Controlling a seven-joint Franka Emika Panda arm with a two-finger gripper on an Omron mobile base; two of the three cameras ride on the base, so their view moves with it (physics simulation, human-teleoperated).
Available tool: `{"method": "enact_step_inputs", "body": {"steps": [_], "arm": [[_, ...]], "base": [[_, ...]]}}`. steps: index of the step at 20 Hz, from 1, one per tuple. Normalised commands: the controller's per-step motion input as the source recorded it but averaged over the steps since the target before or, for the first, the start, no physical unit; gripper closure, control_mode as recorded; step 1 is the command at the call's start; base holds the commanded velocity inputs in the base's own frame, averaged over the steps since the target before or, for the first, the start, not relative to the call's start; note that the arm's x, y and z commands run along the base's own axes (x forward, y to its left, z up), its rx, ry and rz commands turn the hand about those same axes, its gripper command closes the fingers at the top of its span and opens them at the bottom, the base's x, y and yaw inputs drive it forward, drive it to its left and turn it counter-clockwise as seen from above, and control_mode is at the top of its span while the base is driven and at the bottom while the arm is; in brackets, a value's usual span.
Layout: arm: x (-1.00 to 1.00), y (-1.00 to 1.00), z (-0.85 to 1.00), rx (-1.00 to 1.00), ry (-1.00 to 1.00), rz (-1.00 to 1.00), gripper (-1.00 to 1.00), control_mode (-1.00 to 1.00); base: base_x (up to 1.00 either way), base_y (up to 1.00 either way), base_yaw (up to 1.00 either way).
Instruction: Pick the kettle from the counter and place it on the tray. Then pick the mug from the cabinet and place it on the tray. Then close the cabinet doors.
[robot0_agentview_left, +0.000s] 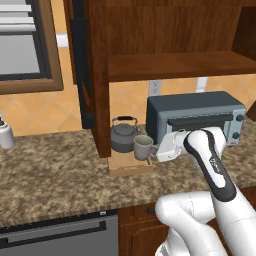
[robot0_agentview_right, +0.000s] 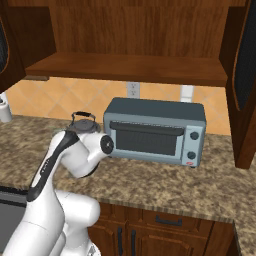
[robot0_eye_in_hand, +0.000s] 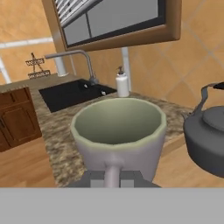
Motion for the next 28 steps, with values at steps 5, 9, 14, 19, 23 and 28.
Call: {"method": "enact_step_inputs", "body": {"steps": [5,9,14,19,23,28], "arm": [[0.34,0.00,-0.26,0.00,0.01,0.03,1.00,-1.00],[0.28,-0.06,-0.24,0.00,0.02,0.05,1.00,-1.00],[0.27,-0.11,-0.20,0.00,0.06,0.06,1.00,-1.00],[0.17,-0.03,-0.29,0.00,0.01,0.04,1.00,-1.00],[0.20,0.00,-0.33,0.00,0.00,0.02,1.00,-1.00],[0.21,0.00,-0.30,0.00,0.00,0.00,1.00,-1.00]], "base": [[0.00,0.00,0.00],[0.00,0.00,0.00],[0.00,0.00,0.00],[0.00,0.00,0.00],[0.00,0.00,0.00],[0.00,0.00,0.00]]}}
